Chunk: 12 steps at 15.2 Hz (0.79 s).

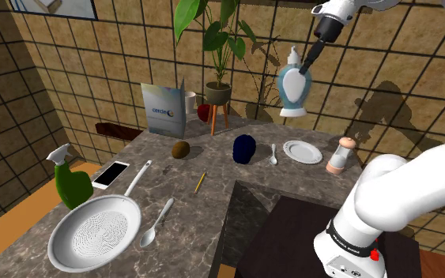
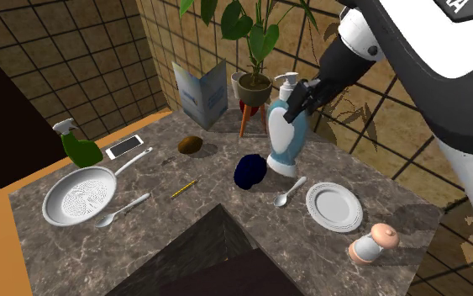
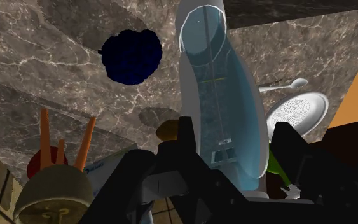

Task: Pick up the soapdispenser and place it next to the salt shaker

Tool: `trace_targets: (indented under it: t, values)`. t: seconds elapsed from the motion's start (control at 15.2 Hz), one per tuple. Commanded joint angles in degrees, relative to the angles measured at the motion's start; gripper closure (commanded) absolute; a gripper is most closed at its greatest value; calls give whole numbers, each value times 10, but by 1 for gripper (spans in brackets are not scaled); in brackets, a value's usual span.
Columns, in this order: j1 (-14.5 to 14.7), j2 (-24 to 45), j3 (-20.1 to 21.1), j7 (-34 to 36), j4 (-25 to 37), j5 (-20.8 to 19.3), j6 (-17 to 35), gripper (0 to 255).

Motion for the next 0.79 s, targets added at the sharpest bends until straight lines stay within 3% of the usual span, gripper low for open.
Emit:
trace_targets:
  t: [0.0,0.73]
  values:
    - [-13,-32,-5,-10,-16,-15,-17,255]
    - [-75,-155,-58,-85,-38,-95,-127,255]
